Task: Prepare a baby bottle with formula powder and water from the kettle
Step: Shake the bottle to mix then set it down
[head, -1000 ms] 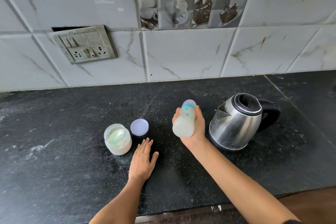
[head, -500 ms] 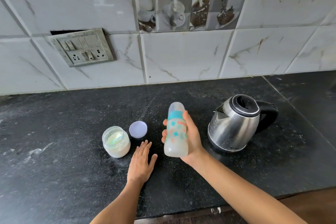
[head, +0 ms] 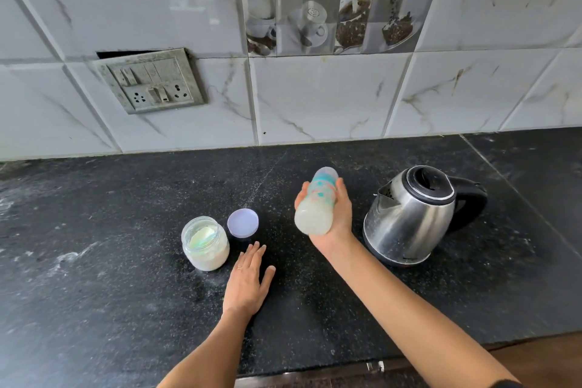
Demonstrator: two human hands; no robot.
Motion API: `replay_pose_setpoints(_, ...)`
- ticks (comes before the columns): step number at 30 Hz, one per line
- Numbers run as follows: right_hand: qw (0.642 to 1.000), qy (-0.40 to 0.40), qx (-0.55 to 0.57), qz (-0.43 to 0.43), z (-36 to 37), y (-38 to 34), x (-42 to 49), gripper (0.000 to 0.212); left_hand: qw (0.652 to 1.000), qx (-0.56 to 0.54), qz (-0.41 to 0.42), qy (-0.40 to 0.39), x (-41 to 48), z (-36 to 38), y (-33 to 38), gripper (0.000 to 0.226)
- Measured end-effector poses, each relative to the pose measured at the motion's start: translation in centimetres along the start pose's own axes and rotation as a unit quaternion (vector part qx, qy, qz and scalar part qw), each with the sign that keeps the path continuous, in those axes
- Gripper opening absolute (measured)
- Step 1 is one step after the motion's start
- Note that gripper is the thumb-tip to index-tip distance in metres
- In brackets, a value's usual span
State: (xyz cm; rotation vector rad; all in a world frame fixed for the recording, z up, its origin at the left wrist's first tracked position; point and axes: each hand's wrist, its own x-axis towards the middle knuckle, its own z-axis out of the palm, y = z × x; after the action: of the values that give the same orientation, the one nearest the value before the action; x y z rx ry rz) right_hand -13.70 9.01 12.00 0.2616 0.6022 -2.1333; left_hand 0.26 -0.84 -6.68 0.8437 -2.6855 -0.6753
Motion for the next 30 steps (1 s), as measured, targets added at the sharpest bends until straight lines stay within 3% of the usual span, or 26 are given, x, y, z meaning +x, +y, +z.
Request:
replay_pose_setpoints(4, 0.986, -0.052, -0.155, 0.042, -1.1, 0.7, -0.8, 0.045, 1.000, -0.001, 0.005, 0.003, 0.1, 0.0, -0.1, 0.054)
replay_pose_setpoints(8, 1.000, -0.017, 0.005, -0.004, 0.1, -0.4, 0.5, 0.042, 1.000, 0.001, 0.003, 0.001, 0.0, 0.0, 0.0, 0.054)
replay_pose_setpoints(13, 0.983, -0.089, -0.157, 0.040, -0.7, 0.9, -1.1, 0.046, 1.000, -0.002, 0.001, 0.003, 0.0, -0.1, 0.0, 0.055)
replay_pose_setpoints(17, 0.999, -0.029, -0.012, -0.004, 0.4, 0.0, 0.5, 0.043, 1.000, 0.004, 0.004, -0.001, 0.0, 0.0, 0.0, 0.055)
replay_pose_setpoints(22, 0.987, -0.048, -0.149, 0.021, -1.1, 1.3, -0.2, 0.050, 1.000, -0.001, 0.003, 0.001, 0.1, 0.0, -0.1, 0.056)
replay_pose_setpoints(26, 1.000, -0.002, -0.018, -0.010, -0.2, 0.3, 1.1, 0.045, 1.000, 0.002, 0.004, 0.000, 0.0, 0.0, 0.0, 0.056)
replay_pose_setpoints(30, 0.983, -0.044, -0.172, 0.042, -1.7, 1.8, -0.8, 0.046, 1.000, 0.008, 0.007, -0.005, 0.1, 0.0, -0.3, 0.057)
